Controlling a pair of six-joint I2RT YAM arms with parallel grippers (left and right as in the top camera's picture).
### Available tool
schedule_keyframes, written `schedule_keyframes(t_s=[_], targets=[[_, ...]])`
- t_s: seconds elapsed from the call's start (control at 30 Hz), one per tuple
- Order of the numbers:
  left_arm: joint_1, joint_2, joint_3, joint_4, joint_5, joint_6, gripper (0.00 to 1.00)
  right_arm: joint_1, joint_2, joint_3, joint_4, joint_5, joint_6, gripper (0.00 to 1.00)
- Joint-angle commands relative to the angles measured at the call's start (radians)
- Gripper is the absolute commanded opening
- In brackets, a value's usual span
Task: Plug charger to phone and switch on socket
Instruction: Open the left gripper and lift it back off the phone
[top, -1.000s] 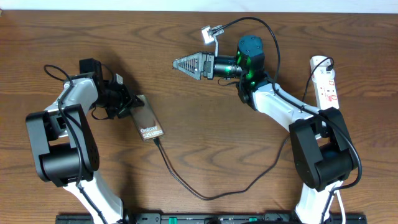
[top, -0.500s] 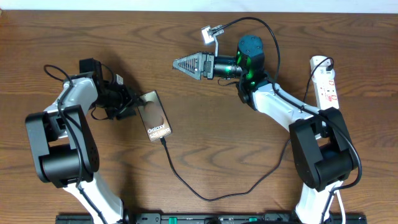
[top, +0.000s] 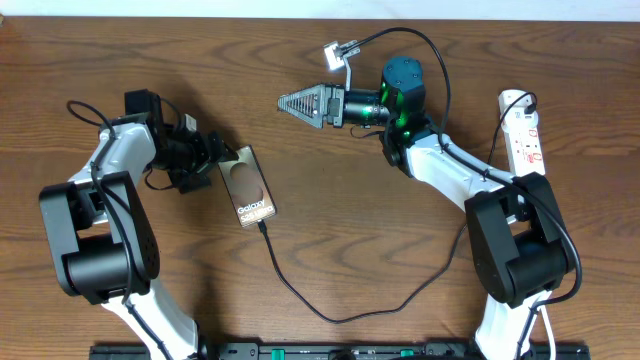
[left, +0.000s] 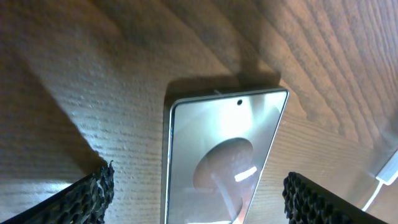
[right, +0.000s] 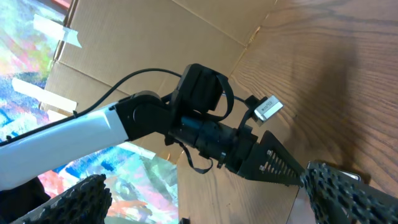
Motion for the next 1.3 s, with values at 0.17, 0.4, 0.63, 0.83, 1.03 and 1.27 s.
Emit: schedule_keyframes(t_s=[0.17, 0.4, 0.63, 0.83, 1.03, 1.27], targets=[[-0.002, -0.075, 0.098, -0.053, 0.041, 0.134, 0.89, -0.013, -0.003, 0.014, -0.063, 0.021, -0.019, 0.99], [-0.036, -0.225, 0.185, -0.15, 0.029, 0.213, 0.89, -0.032, -0.003, 0.014, -0.288, 0.09, -0.113, 0.99], [-0.098, -0.392, 0.197, -0.153, 0.013, 0.22, 0.89, -0.068, -0.003, 0.023, -0.336, 0.097, -0.126, 0.99], [-0.122, -0.494, 0.197, -0.13, 0.013, 0.22, 0.89, -0.125, -0.004, 0.08, -0.373, 0.05, -0.122, 0.99], [-0.122, -0.513, 0.197, -0.132, 0.013, 0.219, 0.89, -0.158, -0.005, 0.178, -0.447, 0.034, -0.14, 0.99], [-0.122, -0.512, 0.196, -0.134, 0.014, 0.219, 0.89, -0.214, -0.005, 0.344, -0.565, 0.049, -0.145, 0.99]])
